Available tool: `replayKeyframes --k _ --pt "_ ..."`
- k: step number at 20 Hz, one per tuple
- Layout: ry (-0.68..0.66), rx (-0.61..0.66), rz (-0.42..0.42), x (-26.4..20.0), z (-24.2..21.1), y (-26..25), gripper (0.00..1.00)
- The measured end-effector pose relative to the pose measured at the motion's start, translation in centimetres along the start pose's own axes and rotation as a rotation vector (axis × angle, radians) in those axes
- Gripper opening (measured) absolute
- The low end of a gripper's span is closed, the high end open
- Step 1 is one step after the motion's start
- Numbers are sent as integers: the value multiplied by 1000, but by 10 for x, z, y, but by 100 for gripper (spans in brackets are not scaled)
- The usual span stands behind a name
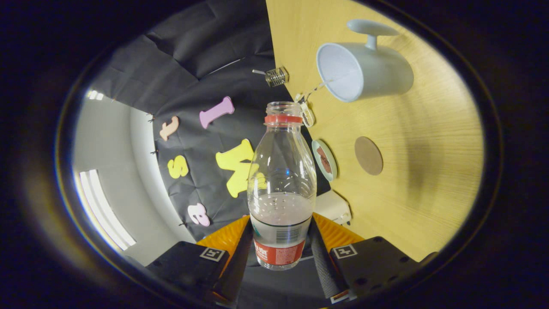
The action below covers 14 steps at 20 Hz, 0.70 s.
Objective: Take the bottle from table, then pour the juice into the cup, finally place the bottle on the coaster
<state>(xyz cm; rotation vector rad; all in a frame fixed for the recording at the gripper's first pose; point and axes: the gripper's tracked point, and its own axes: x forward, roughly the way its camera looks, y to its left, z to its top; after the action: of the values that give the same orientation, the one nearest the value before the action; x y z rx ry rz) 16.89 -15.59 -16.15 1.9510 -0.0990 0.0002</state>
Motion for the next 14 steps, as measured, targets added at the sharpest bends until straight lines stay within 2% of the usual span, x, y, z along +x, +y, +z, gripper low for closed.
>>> replayKeyframes --k 14 --pt "-31 131 28 4 4 14 76"
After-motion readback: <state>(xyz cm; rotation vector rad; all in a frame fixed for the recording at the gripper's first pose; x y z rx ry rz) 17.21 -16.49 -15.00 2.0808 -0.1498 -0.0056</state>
